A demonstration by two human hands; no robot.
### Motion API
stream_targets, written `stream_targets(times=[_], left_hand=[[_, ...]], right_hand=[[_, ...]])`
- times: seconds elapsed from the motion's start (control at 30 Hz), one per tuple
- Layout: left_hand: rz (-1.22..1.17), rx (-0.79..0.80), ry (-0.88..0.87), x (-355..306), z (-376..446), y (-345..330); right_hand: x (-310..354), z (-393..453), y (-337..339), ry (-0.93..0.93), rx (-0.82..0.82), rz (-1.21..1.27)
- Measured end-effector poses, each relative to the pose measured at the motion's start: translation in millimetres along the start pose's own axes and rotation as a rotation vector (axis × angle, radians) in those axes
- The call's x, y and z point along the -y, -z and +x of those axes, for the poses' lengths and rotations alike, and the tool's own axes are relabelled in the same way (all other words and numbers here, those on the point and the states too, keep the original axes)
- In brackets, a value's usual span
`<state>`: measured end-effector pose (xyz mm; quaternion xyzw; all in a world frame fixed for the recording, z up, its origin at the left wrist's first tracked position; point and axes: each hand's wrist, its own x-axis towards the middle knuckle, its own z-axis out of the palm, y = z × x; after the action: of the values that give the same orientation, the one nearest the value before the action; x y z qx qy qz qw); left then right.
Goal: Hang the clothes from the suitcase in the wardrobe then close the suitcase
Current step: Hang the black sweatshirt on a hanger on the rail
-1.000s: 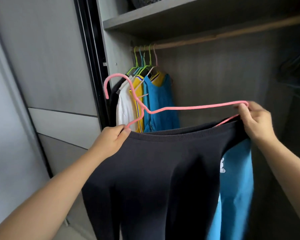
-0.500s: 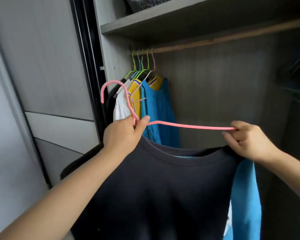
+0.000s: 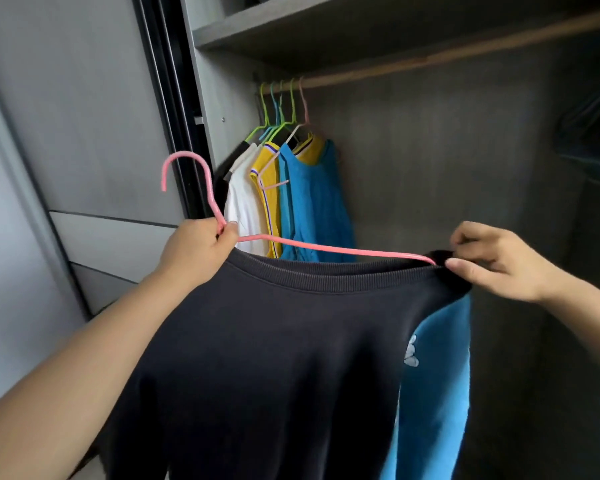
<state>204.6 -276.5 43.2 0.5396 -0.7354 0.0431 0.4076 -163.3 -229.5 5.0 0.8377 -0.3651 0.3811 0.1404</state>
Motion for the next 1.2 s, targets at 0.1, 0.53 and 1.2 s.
stream_targets(times=[0.1, 0.53, 1.2], left_hand=[[0.054, 0.027, -0.048, -5, -9, -3], [0.037, -0.017, -0.299, -46, -17, -8], [0.033, -0.053, -0.392, 29, -33, -38]], right_hand=[[13, 13, -3, 0.082, 0.040, -0.035], [83, 52, -44, -0.211, 0.073, -0.216], [59, 23, 4, -0.281, -0.025, -0.375]])
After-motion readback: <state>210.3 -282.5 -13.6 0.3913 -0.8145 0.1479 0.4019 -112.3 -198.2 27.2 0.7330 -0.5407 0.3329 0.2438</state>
